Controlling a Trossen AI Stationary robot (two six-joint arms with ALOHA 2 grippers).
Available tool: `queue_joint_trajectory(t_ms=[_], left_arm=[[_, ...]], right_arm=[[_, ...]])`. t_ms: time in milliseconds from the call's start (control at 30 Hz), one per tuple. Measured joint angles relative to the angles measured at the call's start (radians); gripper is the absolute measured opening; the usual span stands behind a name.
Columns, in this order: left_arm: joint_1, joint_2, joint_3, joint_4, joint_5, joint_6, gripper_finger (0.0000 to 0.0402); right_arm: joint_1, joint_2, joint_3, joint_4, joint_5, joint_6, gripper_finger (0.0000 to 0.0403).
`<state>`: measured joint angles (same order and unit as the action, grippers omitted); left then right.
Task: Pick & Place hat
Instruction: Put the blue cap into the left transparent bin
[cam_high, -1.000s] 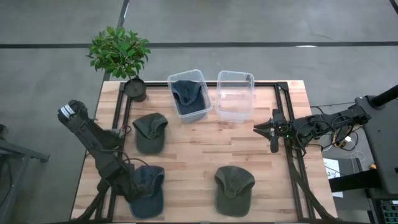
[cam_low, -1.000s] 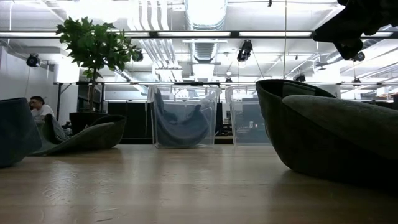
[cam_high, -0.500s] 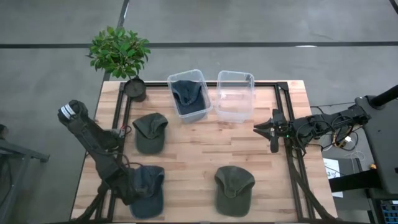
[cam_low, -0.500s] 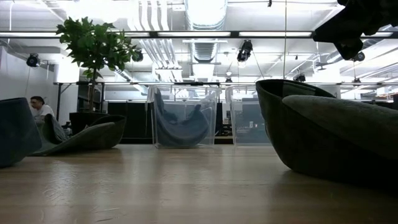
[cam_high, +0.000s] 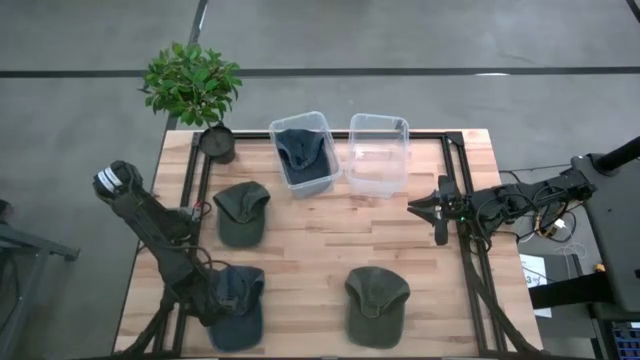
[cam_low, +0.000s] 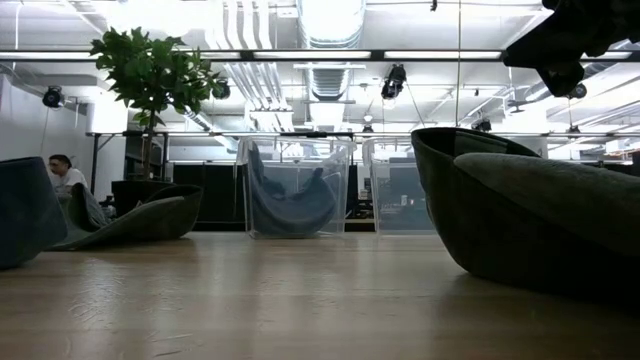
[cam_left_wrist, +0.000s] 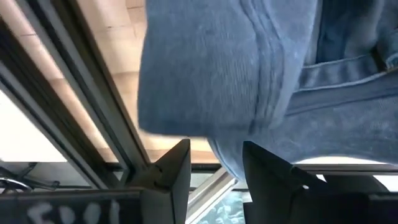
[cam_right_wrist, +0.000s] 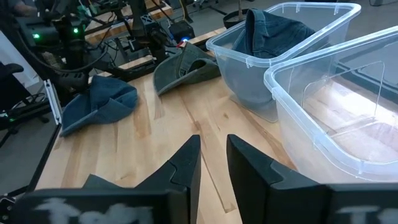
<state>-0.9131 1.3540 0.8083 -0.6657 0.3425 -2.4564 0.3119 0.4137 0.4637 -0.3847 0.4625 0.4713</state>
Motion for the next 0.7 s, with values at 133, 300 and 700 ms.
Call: queue_joint_trajectory(t_ms=[133, 300, 700], left_arm=[[0.0, 0.0, -0.056, 0.107, 0.006, -0.004, 0.0138], [0.001, -0.003, -0.108, 0.195, 0.023, -0.011, 0.0137], [-0.002, -0.003, -0.128, 0.195, -0.096, 0.036, 0.0012]], right_arm=[[0.0, 0.0, 0.0, 0.0, 0.0, 0.0, 0.0081], [0.0, 0.0, 0.0, 0.0, 0.0, 0.0, 0.008], [0.0, 0.0, 0.0, 0.0, 0.0, 0.0, 0.0072]])
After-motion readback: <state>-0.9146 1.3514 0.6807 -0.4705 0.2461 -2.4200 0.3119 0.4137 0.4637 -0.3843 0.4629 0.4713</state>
